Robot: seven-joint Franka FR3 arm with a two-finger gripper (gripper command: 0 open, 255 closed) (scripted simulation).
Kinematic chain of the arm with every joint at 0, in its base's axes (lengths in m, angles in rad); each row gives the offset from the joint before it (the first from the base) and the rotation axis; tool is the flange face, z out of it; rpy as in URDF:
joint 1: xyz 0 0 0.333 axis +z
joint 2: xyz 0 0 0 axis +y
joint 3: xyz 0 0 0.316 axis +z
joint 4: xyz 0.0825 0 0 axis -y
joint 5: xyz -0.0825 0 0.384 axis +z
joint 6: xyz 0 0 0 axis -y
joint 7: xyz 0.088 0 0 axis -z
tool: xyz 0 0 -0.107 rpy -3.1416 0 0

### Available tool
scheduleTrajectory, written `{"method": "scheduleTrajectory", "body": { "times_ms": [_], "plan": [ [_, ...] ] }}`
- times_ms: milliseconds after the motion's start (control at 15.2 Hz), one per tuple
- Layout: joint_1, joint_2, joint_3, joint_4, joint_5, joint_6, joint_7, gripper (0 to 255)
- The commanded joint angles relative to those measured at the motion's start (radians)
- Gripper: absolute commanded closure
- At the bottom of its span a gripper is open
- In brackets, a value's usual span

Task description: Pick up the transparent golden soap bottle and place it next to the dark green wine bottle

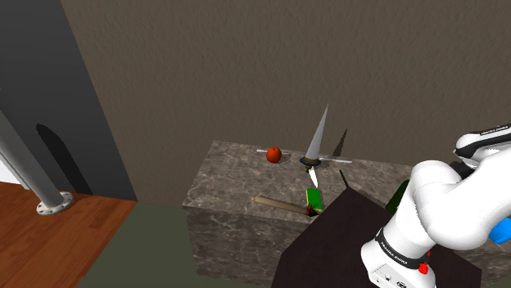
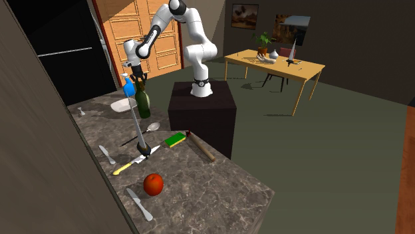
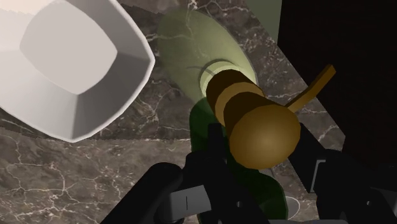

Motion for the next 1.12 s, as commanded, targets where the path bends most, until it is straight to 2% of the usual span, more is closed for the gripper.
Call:
{"method": "scheduleTrajectory", "body": {
  "times_ms": [0, 66, 132, 462, 726, 1056],
  "plan": [
    [0.0, 0.0, 0.0, 0.0, 0.0, 0.0, 0.0, 255],
    [0.0, 0.0, 0.0, 0.0, 0.0, 0.0, 0.0, 255],
    [0.0, 0.0, 0.0, 0.0, 0.0, 0.0, 0.0, 0],
    [0.0, 0.0, 0.0, 0.0, 0.0, 0.0, 0.0, 0],
    [-0.103, 0.085, 0.131, 0.016, 0.114, -0.085, -0.072, 0],
    [-0.104, 0.085, 0.131, 0.016, 0.113, -0.086, -0.072, 0]
  ]
}}
